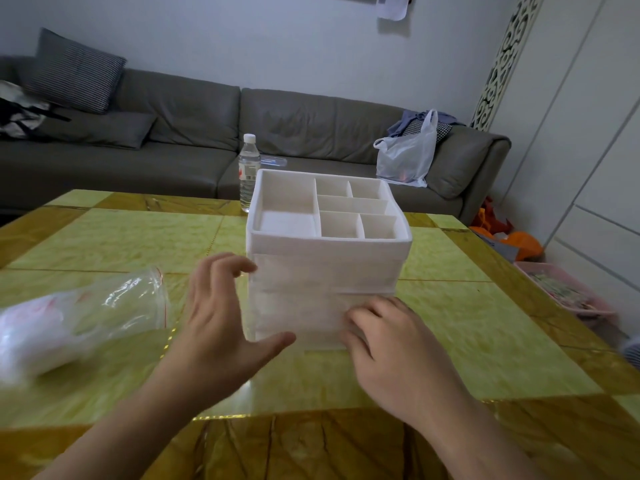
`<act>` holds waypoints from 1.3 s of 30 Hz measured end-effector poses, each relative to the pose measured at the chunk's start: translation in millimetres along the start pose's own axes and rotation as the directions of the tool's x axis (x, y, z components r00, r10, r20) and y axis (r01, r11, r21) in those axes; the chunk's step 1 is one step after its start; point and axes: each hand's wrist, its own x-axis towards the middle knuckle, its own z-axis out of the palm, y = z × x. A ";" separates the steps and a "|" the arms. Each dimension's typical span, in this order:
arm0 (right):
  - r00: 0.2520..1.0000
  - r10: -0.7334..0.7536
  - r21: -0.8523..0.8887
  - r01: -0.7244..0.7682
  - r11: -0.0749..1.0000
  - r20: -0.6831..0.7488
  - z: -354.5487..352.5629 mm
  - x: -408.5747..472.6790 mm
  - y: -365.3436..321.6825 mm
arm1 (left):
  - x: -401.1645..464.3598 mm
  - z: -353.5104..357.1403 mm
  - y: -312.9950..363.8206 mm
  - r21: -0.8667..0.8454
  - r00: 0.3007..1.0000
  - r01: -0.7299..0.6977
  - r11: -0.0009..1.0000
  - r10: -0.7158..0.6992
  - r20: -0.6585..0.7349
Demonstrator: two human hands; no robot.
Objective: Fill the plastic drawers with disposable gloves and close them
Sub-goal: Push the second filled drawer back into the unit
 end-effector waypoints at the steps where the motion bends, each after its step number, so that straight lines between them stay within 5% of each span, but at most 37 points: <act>1: 1.000 0.003 -0.001 -0.003 1.000 -0.003 -0.2 -0.8 -1.2 | 2.7 -0.8 -7.5 -0.081 0.995 0.099 0.992 -0.097 0.031; 3: 0.999 0.021 0.003 -0.021 1.000 -0.035 -0.9 -2.3 -4.3 | 7.4 1.7 -24.6 -0.229 0.950 0.285 0.931 -0.242 0.198; 6: 0.998 0.004 0.047 -0.001 0.999 -0.065 -0.2 -5.7 -10.3 | 8.1 15.4 -37.3 -0.447 0.889 0.381 0.809 -0.188 0.418; 13: 0.992 -0.120 0.028 0.122 0.992 -0.049 16.9 -0.4 -14.4 | 4.8 40.0 -21.9 -0.606 0.959 0.259 0.752 -0.124 0.257; 21: 0.990 -0.129 0.002 0.129 0.992 -0.065 19.0 -0.3 -15.2 | -8.3 31.6 -28.0 -0.316 0.941 0.323 0.892 -0.267 0.208; 39: 0.963 -0.269 0.109 0.267 0.957 0.003 5.2 -0.9 5.6 | -13.1 2.1 -24.4 -0.151 0.936 0.273 0.950 -0.226 0.269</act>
